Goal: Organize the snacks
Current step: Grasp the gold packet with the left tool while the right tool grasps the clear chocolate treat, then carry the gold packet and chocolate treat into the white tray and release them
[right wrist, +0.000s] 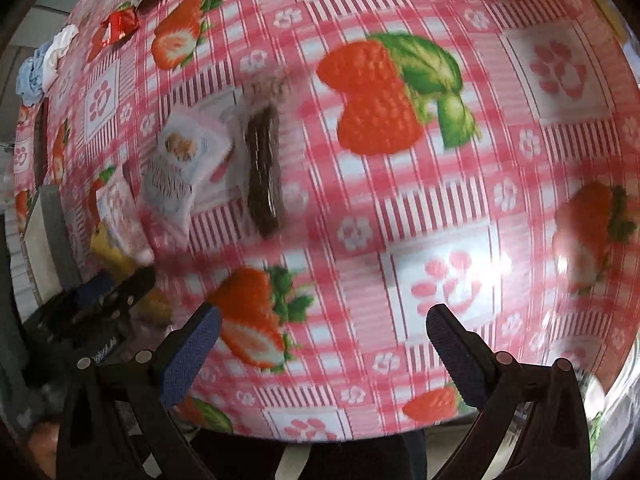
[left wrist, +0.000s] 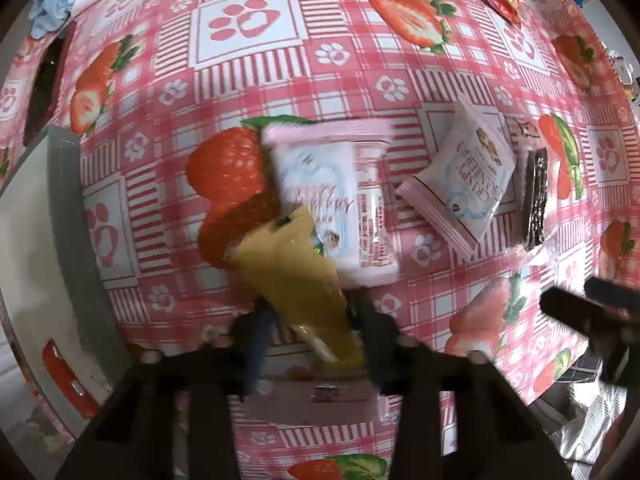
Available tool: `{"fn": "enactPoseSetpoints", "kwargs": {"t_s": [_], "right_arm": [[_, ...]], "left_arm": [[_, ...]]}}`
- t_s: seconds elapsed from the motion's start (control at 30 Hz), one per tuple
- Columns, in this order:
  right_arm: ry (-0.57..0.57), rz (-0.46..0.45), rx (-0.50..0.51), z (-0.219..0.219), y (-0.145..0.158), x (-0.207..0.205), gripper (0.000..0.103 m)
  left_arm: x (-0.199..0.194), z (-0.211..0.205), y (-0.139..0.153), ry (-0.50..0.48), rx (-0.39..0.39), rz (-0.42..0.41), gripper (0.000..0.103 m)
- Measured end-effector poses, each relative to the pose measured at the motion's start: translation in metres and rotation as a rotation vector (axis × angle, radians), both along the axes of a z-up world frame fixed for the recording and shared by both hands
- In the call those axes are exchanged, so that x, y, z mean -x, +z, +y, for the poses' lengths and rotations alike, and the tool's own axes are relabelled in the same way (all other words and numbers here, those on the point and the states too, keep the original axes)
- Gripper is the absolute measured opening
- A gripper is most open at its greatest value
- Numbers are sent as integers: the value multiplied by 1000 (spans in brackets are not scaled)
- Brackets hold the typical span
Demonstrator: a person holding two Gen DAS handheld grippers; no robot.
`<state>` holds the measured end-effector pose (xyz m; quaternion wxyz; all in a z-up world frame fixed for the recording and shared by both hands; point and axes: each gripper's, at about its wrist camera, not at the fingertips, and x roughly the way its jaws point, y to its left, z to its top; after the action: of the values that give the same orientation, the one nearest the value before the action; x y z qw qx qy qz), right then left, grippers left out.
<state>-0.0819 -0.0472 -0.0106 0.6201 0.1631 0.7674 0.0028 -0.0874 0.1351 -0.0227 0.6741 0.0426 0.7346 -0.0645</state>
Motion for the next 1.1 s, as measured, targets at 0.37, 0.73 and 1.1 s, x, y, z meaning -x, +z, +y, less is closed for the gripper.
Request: {"fn": "enactPoseSetpoints", "kwargs": {"t_s": [0.37,0.73,1.1], "right_arm": [[132,-68,123,20,-7,-81,87],[180,-104,54,38,10,-51,39],[111,-70,-72,28,19,23,39]], "left_arm": [[-3,42,16,33,-10,-33,25],[-1,63,34,35,17,-39,25],[19,91,50,50,49,-53,25]]}}
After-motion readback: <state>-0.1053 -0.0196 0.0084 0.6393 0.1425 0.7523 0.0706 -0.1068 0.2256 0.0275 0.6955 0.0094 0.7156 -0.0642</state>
